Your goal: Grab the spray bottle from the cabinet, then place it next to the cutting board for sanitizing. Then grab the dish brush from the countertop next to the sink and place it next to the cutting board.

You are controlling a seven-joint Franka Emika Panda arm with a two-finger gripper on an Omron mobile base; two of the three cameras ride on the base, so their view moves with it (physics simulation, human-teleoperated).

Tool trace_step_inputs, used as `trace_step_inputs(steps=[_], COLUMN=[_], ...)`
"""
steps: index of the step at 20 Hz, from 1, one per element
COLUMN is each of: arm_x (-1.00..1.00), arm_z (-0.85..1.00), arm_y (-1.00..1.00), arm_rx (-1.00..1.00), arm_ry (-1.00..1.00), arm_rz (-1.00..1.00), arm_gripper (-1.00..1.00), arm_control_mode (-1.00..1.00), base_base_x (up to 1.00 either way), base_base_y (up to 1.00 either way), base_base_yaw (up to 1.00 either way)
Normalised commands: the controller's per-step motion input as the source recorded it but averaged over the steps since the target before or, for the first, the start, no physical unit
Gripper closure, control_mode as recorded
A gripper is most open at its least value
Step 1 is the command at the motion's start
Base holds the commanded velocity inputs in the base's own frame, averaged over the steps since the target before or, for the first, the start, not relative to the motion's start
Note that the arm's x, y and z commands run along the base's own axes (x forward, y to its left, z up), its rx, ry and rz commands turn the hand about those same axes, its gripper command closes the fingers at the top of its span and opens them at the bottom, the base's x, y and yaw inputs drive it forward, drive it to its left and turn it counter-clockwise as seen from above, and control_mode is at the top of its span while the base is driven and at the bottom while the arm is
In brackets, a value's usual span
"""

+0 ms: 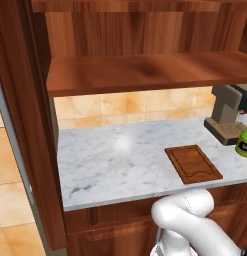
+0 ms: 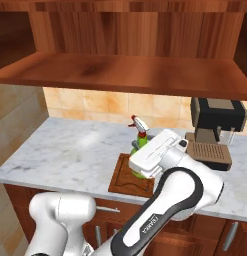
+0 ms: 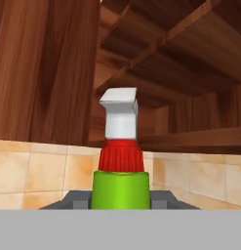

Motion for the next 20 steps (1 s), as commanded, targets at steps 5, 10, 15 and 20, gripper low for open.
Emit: trace_step_inputs(steps=[5, 10, 15, 20], arm_x=[0.00, 0.21, 0.33, 0.35], arm_z=[-0.42, -0.55, -0.53, -0.32], arm_y=[-0.39, -0.18, -0.16, -0.06], arm_rx=[-0.06, -0.10, -0.09, -0.02], arm_ry=[0.00, 0.00, 0.00, -0.02], arm_rz=[0.01, 0.00, 0.00, 0.00], arm_gripper=[1.00, 1.00, 1.00, 1.00], arm_control_mode=[-1.00, -1.00, -1.00, -1.00], base_base_x=[0.00, 0.00, 0.00, 0.00], base_base_y=[0.00, 0.00, 0.00, 0.00], base_base_yaw=[0.00, 0.00, 0.00, 0.00])
